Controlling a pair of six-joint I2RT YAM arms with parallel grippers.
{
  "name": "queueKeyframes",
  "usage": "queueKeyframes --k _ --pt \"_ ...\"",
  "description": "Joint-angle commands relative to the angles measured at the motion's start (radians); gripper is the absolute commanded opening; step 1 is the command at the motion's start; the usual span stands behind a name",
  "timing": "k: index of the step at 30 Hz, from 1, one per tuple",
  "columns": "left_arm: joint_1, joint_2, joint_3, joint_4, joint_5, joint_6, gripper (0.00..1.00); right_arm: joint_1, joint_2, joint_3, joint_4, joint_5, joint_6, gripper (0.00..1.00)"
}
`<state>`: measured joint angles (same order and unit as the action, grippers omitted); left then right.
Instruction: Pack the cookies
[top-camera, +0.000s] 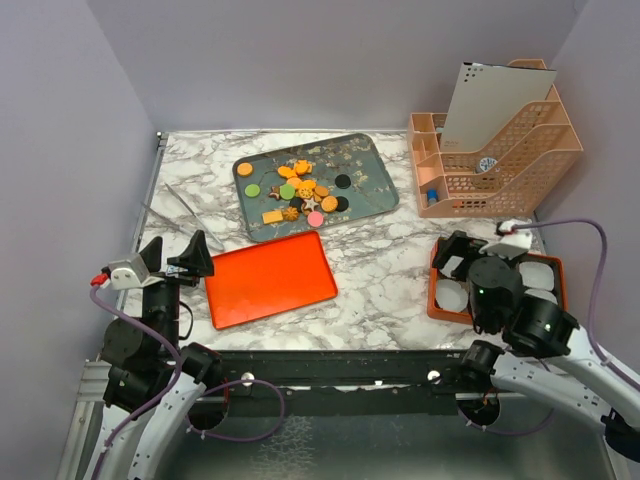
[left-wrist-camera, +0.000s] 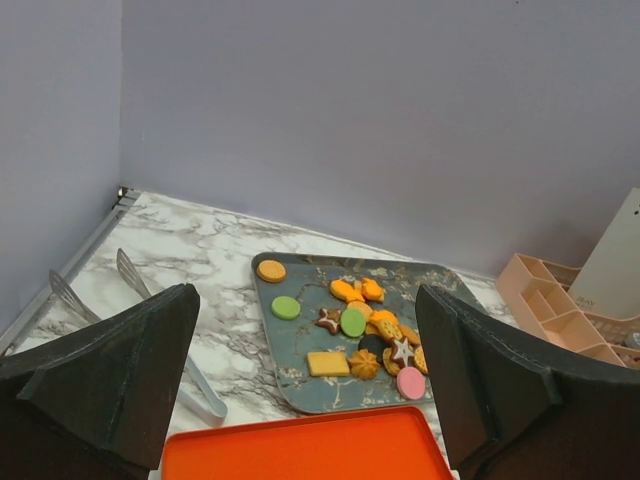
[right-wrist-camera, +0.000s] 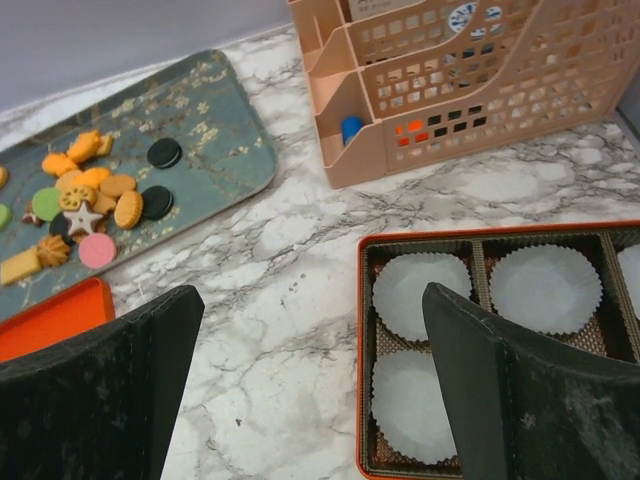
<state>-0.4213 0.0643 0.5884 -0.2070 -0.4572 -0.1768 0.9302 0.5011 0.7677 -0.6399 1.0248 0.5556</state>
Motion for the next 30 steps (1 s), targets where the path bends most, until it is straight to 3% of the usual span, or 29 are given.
queueKeyframes --k 1,9,21,30 --pt "-0.004 -0.014 0.011 -0.016 0.053 -0.014 0.99 0.004 0.138 0.002 0.11 -0.125 -0.104 1.0" --pt "-0.004 -0.005 0.013 -0.036 0.114 -0.005 0.99 -0.015 0.413 0.025 0.158 -0.208 -0.106 1.0" --pt "-0.004 -0.009 0.007 -0.032 0.153 0.014 0.99 -0.433 0.607 -0.086 0.263 -0.555 -0.072 1.0" --pt "-0.004 -0.008 0.002 -0.028 0.163 0.022 0.99 -0.495 0.805 -0.071 0.378 -0.651 -0.117 1.0"
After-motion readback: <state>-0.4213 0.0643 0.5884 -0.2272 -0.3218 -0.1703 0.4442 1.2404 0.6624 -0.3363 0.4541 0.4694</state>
